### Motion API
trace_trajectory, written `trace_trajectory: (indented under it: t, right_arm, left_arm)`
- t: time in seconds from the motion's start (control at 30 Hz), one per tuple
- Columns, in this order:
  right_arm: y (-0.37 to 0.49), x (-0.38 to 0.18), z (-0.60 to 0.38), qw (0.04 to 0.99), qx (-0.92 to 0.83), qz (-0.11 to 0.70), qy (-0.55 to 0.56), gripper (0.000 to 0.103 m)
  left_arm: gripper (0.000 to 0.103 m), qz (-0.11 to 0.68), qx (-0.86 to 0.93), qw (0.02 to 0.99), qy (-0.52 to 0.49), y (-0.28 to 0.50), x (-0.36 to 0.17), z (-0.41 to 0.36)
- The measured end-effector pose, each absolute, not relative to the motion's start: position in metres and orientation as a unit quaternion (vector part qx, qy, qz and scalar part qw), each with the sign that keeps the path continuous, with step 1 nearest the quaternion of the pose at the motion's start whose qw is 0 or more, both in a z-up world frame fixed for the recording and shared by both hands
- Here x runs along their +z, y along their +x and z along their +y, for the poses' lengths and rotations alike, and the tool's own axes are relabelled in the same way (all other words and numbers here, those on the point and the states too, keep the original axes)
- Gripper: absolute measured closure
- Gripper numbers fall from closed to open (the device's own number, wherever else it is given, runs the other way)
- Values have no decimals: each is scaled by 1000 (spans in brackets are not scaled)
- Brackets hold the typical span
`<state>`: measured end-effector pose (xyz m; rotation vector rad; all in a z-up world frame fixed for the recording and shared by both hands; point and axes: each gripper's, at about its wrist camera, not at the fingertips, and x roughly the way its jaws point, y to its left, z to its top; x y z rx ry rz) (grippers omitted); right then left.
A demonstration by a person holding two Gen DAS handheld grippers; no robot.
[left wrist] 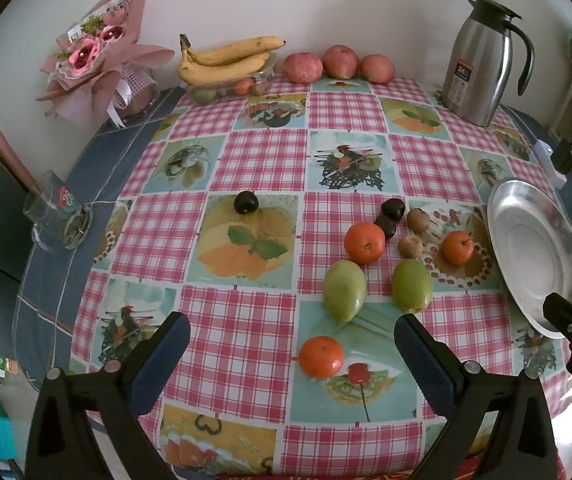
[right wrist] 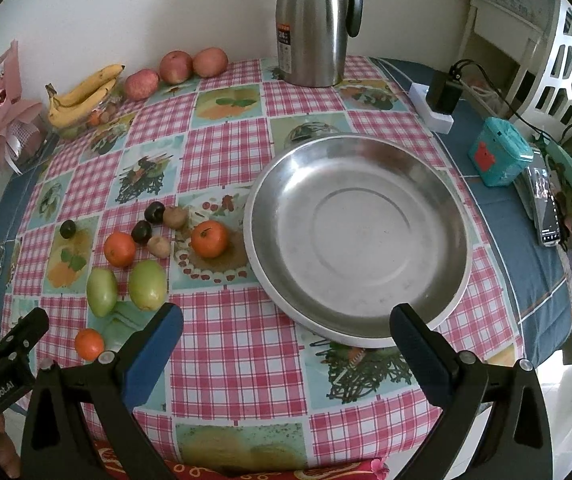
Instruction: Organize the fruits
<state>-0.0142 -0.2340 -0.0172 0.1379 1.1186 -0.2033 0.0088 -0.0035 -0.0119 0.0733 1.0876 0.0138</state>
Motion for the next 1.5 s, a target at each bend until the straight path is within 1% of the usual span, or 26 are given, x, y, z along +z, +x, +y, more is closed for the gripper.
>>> trace_trajectory:
  t: [1.5]
  right_arm:
    - [-15,-17,-235,839,-93,530,79,0]
  left_arm:
    - [0,522,6,852,34,7,-15,-6]
